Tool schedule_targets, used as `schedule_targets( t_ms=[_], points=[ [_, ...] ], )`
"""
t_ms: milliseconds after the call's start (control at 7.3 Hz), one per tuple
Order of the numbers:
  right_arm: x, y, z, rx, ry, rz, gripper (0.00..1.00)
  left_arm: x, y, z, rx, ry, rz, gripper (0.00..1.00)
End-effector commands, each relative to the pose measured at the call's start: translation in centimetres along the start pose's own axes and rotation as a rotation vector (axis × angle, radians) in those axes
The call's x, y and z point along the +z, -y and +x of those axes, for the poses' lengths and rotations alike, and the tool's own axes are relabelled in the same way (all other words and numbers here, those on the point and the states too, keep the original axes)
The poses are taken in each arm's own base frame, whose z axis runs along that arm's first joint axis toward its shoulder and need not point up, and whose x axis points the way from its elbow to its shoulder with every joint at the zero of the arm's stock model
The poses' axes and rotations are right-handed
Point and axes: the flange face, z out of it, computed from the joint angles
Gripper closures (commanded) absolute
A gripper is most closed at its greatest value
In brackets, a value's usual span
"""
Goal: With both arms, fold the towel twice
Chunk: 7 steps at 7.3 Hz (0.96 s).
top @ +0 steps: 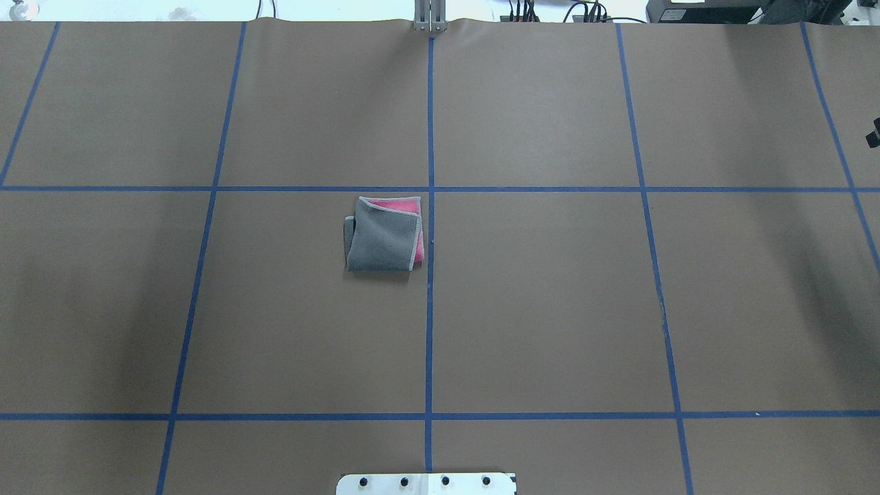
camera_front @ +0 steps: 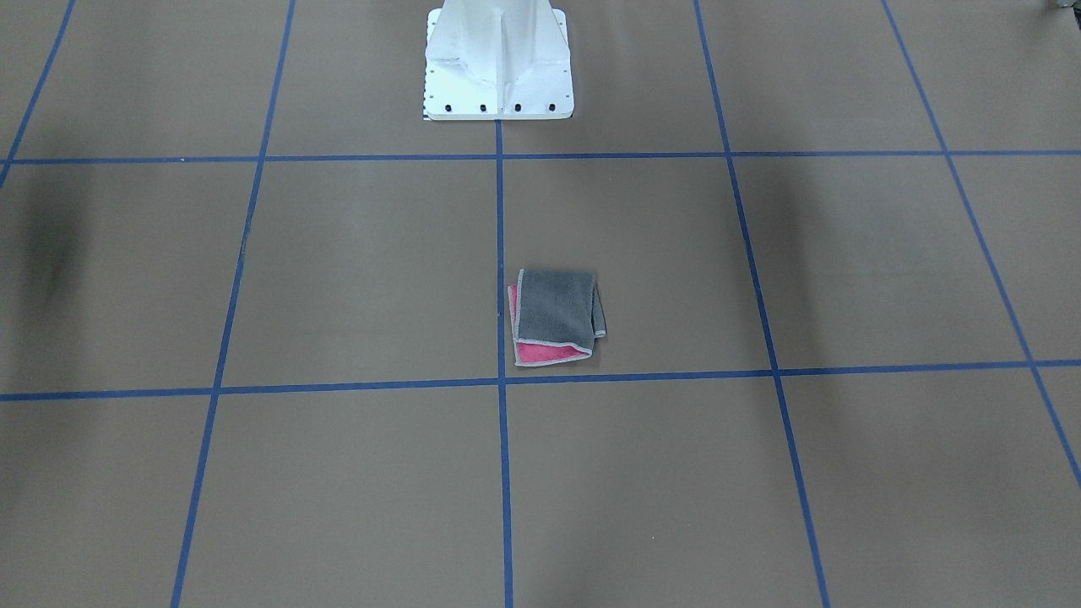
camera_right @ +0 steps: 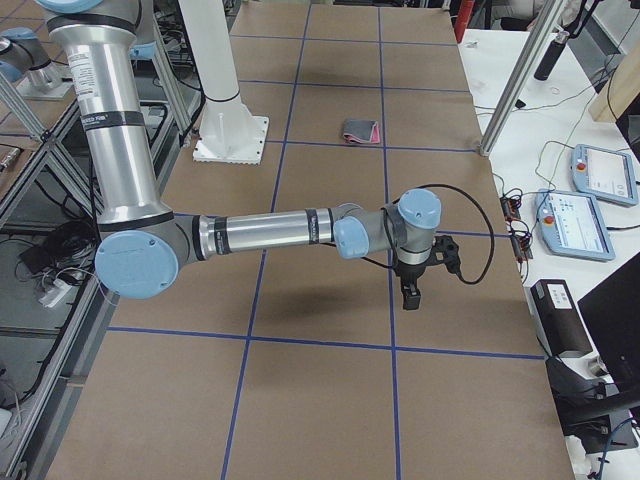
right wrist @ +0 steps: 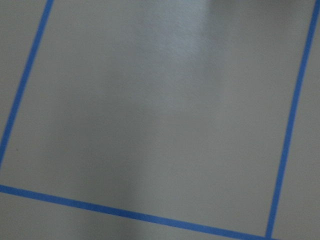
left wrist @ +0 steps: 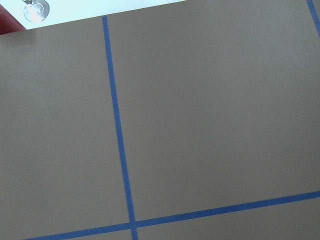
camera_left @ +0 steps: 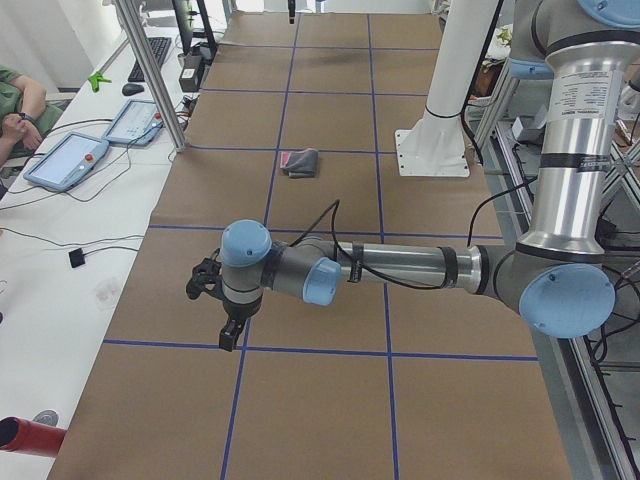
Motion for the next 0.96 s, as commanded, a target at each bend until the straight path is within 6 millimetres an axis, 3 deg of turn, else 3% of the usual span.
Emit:
schedule_targets(
  t_ms=[0, 137, 411, 548, 822],
  points=[
    [-2.9, -2.8, 4.5, 0.132, 0.115, -0.006, 0.01, 0.9, -1.9, -0.7, -0.026, -0.006, -0.019, 0.00],
    [-4.4, -3.1, 3.9, 0.167, 0.124, -0.025, 0.01, -0.1, -2.5, 0.2, -0.053, -0.009, -0.027, 0.00],
    [-7.1, -4.2, 3.3, 0.199, 0.119, -0.082, 0.01, -5.2, -2.8, 4.4, -0.139, -0.014, -0.106, 0.00],
    [-7.0, -4.7, 4.2, 0.153, 0.122, -0.097, 0.01, -5.3, -4.4, 4.8, -0.153, -0.017, -0.129, 0.00],
    [-6.0, -7.0, 5.8, 0.184, 0.117, -0.120, 0.01, -5.0, -4.8, 4.7, -0.168, -0.044, -0.136, 0.00]
  ],
)
